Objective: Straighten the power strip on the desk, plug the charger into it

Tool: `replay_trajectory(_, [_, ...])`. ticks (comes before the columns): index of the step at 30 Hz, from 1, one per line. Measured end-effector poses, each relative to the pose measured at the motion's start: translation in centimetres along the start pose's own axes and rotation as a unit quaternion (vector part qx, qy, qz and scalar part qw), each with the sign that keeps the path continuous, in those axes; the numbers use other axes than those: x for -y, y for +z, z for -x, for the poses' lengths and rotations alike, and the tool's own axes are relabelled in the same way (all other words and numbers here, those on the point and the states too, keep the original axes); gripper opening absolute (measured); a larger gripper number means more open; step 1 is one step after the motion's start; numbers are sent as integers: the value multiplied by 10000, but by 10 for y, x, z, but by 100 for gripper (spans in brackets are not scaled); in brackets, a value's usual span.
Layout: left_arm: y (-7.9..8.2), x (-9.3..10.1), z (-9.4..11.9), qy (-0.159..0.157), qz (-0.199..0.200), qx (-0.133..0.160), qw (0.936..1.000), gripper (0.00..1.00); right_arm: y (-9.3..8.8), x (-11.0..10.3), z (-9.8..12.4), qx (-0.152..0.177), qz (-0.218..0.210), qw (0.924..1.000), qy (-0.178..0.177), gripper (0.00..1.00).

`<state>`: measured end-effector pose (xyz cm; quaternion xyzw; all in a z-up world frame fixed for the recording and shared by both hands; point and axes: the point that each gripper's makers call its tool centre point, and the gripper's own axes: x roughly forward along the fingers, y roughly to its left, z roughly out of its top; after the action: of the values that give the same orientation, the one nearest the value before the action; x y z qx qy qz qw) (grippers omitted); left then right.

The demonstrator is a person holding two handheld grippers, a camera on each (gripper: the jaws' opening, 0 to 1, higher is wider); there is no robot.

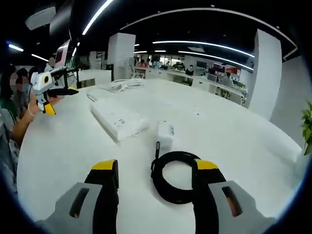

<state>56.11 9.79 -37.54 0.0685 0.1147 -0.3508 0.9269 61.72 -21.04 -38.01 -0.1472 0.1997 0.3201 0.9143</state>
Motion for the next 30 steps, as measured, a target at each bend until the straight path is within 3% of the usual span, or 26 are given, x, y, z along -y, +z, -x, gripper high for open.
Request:
replay_trajectory(20, [-6,0,-3,-33,10,-51,10000,92,-21,5,-10,-853,-54,9963,92,56])
replay_trajectory(30, [-7,1,-3,-78,64,-37,9999,92,-34,9,-10,-1516,215,9882,101,51])
